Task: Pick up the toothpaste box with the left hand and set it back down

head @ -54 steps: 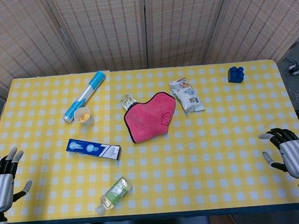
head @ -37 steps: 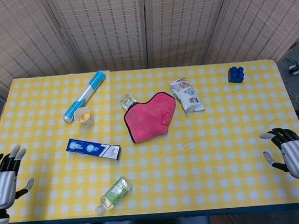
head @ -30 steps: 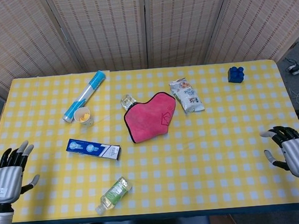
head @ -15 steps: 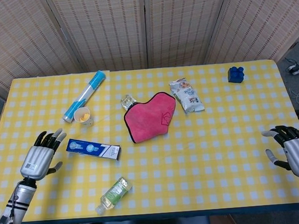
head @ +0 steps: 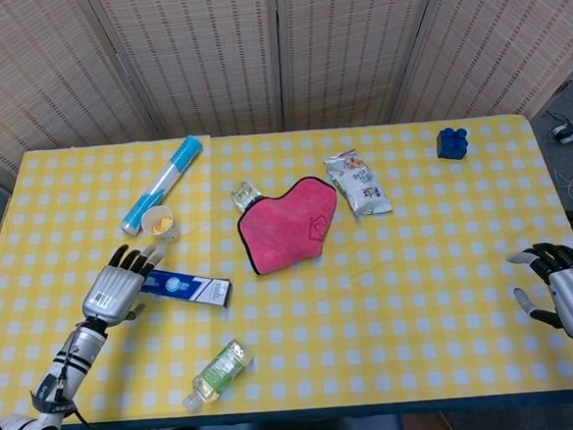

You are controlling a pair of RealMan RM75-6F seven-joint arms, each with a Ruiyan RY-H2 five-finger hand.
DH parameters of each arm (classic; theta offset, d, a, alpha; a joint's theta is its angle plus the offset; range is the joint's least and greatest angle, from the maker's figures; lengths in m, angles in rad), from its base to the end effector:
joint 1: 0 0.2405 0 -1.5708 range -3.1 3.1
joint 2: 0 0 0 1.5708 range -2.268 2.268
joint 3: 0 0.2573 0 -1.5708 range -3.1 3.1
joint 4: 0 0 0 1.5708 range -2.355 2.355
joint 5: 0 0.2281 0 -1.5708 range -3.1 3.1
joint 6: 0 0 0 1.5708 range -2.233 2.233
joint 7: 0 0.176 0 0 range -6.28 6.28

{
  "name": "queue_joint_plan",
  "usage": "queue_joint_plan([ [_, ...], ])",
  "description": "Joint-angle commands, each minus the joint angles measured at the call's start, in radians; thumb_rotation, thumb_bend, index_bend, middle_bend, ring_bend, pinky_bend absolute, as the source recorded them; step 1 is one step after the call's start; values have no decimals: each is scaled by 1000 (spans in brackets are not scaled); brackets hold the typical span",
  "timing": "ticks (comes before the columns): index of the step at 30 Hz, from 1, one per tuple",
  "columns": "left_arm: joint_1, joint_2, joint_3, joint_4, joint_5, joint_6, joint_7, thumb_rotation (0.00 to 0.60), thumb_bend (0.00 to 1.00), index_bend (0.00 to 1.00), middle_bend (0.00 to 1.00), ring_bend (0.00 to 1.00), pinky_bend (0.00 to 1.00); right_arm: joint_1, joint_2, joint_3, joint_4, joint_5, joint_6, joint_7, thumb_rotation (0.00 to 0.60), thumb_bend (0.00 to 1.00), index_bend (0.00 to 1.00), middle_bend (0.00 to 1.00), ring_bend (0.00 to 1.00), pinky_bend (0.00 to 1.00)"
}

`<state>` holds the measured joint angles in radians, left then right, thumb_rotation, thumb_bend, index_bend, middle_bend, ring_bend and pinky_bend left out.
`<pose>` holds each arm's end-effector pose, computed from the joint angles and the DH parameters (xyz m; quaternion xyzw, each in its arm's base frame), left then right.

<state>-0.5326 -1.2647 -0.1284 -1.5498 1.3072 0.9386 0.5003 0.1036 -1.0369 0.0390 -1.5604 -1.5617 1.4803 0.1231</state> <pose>-0.2376 0.3471 0.0348 -0.7934 -0.2584 -0.2389 0.4967 -0.3247 -0.2194 0.1696 0.6181 -0.3708 0.3966 0.5685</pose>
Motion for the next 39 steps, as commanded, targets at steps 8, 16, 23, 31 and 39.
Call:
queue_joint_plan([
  [8,-78,-57,6,58,-128,-84,73,600,260,205,129,145,63,-9,-2,-1,17,8,2,20,600,321,319,324,208,214],
  [16,-115,-99,22,109,-191,-91,126,600,260,248,184,180,63,-8,-5,0,26,11,-3,26,600,321,319,324,208,214],
  [23,-132,-123,42,148,-245,-91,165,600,261,306,258,222,63,-7,-10,0,30,14,-9,28,600,321,319,323,208,214],
  [31,-134,-158,54,202,-225,-41,156,600,261,426,443,338,63,-8,-12,-1,27,9,-6,23,600,321,319,324,208,214],
  [39,-104,-127,87,179,-152,91,230,600,261,463,510,378,63,-15,-14,-1,31,10,1,28,600,321,319,324,208,214],
])
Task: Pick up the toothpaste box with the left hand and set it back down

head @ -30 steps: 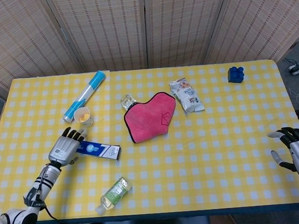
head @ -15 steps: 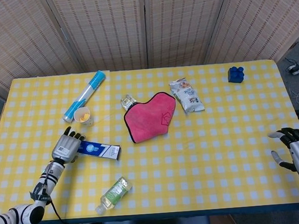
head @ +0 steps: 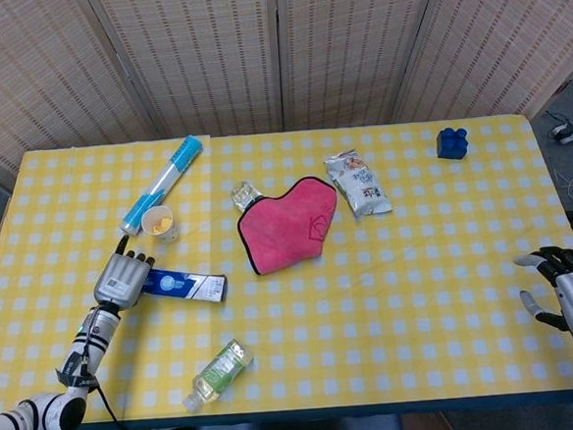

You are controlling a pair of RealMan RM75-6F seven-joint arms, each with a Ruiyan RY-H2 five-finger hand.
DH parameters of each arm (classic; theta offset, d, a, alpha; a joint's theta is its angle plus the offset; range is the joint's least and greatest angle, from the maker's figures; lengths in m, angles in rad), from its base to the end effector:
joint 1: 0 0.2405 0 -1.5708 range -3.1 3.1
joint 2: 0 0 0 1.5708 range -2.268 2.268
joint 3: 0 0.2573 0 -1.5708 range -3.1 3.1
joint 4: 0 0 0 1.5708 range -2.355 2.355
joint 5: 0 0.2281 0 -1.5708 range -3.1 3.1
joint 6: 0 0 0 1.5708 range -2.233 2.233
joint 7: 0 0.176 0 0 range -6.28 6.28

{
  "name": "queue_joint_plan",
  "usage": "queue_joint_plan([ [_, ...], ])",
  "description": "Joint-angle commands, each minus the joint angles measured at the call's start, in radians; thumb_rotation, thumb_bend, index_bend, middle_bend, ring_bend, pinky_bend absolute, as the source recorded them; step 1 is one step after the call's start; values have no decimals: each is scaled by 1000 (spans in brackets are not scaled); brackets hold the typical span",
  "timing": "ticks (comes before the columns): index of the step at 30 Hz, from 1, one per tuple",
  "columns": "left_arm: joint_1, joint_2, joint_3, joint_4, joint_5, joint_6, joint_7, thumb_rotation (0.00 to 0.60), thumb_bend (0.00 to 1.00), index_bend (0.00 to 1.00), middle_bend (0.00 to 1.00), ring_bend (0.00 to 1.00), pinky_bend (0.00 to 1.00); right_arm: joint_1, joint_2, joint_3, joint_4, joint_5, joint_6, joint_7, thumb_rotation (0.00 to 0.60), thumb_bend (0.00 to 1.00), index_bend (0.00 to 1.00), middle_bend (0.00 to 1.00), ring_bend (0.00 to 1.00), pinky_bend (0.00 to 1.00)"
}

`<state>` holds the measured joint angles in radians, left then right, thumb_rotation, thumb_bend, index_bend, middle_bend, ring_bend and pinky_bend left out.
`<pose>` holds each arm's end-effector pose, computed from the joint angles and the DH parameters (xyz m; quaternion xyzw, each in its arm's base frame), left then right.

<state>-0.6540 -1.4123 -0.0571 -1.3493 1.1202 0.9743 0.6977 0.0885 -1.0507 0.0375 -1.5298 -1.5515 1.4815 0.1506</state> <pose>-0.2534 0.3811 0.0089 -0.7955 -0.1996 -0.1646 0.5480 -0.3348 -0.2147 0.1696 0.6093 -0.3810 0.3939 0.5731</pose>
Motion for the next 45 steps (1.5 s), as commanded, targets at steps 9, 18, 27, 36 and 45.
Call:
queue_joint_plan([
  [9,73,113,47,-131,134,253,231,600,261,463,512,377,63,6,-6,1,6,-6,-5,4,600,321,320,324,208,214],
  [18,118,210,44,-307,119,341,362,600,262,457,512,377,63,6,-9,2,7,-9,-2,6,600,321,319,324,208,213],
  [27,149,263,33,-328,112,369,342,600,261,461,512,377,63,8,-9,3,9,-15,1,10,600,321,319,324,208,214],
  [36,176,302,8,-276,58,368,293,600,261,461,512,377,63,15,-12,4,11,-19,-5,13,600,321,319,324,208,214],
  [45,199,319,-12,-213,-17,339,232,600,262,460,512,377,63,19,-12,4,13,-25,-5,18,600,321,319,324,208,214],
])
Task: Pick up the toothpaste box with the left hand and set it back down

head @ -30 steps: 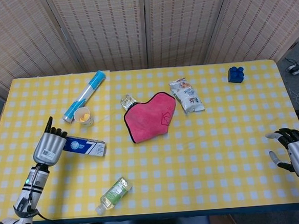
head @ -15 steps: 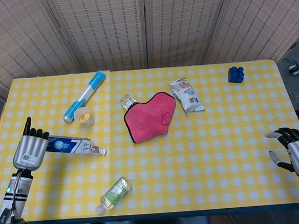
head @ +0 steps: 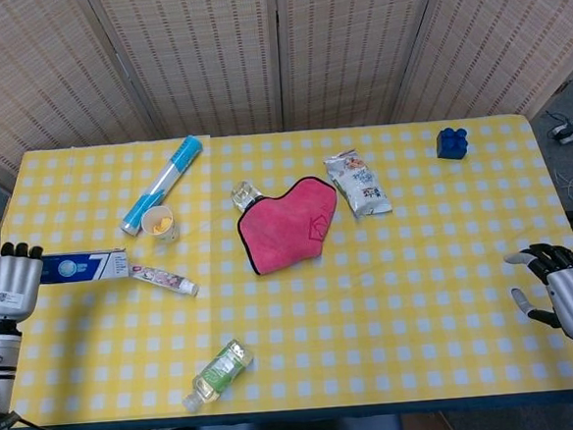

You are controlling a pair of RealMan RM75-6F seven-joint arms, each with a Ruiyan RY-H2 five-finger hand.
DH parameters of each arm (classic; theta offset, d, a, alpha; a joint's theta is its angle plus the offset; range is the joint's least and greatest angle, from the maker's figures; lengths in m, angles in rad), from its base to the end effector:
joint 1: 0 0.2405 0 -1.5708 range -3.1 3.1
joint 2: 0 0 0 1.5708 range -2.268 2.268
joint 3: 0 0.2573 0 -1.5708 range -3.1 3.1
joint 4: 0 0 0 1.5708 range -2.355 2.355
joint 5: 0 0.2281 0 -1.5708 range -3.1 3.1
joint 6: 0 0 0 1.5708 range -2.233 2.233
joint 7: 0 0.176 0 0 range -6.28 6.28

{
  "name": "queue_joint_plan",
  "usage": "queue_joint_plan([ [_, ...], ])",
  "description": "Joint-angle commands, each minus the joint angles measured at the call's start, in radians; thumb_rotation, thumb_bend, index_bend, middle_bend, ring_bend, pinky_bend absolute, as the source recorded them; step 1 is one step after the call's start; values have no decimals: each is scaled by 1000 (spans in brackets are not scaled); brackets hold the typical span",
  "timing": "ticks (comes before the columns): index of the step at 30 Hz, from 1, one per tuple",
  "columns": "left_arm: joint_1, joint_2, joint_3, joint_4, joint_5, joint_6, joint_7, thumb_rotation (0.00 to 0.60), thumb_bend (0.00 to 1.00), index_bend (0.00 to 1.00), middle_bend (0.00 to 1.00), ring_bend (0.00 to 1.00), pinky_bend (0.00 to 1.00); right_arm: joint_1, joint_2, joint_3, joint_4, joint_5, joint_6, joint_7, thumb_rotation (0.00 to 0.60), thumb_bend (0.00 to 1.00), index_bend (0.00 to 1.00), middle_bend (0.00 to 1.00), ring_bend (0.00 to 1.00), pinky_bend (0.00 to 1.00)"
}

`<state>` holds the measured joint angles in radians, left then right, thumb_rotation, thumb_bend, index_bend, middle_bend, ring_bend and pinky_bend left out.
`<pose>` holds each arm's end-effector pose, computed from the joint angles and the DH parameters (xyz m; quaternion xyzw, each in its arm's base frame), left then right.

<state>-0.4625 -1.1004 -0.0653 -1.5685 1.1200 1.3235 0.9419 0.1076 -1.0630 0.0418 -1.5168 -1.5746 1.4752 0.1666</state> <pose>-0.2944 0.3378 0.1590 -0.6925 -0.0875 -0.0775 0.7119 -0.3291 -0.2219 0.1646 0.6177 -0.3764 0.4054 0.5590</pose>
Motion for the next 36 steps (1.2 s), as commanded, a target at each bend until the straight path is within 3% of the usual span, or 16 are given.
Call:
queue_joint_plan([
  [1,10,9,-5,7,-19,-9,-15,600,261,459,512,377,63,0,-1,0,0,-3,3,3,600,321,319,324,208,213],
  [10,28,35,5,-59,45,11,-79,600,261,460,512,377,63,4,-1,-1,-5,-7,1,-4,600,321,319,324,208,214],
  [17,11,56,27,-162,135,-60,-197,600,261,460,512,377,63,1,1,-3,-8,-1,0,-8,600,321,320,324,208,214],
  [32,-41,-39,64,-208,204,-183,-194,600,261,456,512,377,63,-3,3,-4,-3,11,-5,-3,600,320,319,324,208,214],
  [36,-44,-43,72,-227,166,-212,-175,600,261,320,451,376,63,-3,2,-5,-1,13,-7,-1,600,321,319,324,208,214],
])
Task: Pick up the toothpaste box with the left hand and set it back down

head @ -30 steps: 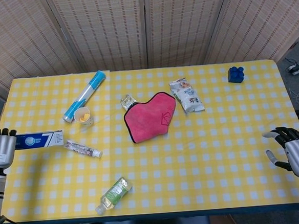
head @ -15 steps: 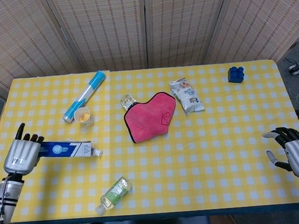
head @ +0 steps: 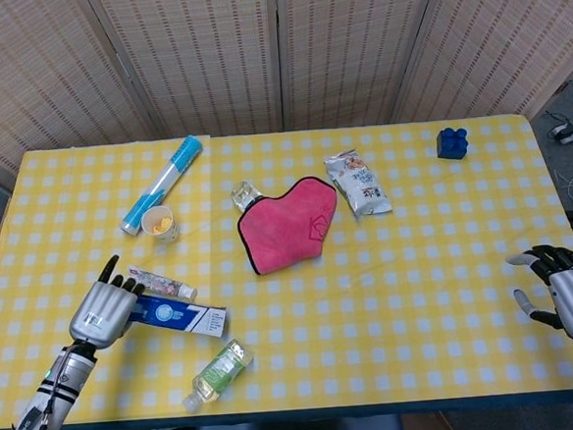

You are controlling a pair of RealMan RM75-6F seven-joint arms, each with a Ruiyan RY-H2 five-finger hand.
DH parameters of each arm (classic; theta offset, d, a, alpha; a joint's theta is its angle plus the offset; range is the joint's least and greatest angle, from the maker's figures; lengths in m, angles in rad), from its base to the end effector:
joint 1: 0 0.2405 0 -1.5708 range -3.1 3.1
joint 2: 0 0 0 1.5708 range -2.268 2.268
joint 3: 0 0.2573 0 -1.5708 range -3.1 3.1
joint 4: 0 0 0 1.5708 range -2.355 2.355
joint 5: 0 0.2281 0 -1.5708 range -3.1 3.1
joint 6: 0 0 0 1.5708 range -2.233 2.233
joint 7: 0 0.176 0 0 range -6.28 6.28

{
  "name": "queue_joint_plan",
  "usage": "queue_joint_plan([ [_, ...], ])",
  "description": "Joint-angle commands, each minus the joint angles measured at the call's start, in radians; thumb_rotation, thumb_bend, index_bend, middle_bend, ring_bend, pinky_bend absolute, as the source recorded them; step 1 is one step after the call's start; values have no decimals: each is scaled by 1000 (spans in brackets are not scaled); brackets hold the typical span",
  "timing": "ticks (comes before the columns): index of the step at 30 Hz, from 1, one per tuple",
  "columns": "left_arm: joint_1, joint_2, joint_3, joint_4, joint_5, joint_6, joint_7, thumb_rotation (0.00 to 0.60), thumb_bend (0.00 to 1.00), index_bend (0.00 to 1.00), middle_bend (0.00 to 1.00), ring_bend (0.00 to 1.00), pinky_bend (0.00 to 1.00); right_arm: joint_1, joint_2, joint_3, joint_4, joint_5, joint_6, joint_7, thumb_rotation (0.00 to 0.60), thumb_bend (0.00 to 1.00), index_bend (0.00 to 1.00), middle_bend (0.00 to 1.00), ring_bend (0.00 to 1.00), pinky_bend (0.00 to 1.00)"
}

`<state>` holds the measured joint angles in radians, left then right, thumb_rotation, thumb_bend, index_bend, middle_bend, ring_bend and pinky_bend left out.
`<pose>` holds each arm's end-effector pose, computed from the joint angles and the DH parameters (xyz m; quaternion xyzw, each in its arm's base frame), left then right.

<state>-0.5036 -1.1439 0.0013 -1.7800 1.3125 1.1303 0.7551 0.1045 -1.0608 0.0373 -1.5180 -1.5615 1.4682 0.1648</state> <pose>-0.2232 0.2983 0.0596 -0.8074 -0.1782 -0.2042 0.5240 -0.3328 -0.2200 0.1647 0.6151 -0.3824 0.3985 0.5626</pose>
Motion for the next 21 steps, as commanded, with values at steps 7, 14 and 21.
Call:
queue_joint_plan([
  [7,15,2,12,-51,-71,-8,2,600,261,0,89,177,63,-2,-4,0,7,1,2,7,600,321,319,324,208,214],
  [14,70,6,15,-59,-86,61,-69,600,261,0,32,123,63,-2,-8,-1,16,0,1,14,600,321,320,324,208,213],
  [21,165,19,5,-45,-87,184,-221,600,261,0,32,129,63,1,-2,-5,16,2,-13,13,600,321,319,324,208,213],
])
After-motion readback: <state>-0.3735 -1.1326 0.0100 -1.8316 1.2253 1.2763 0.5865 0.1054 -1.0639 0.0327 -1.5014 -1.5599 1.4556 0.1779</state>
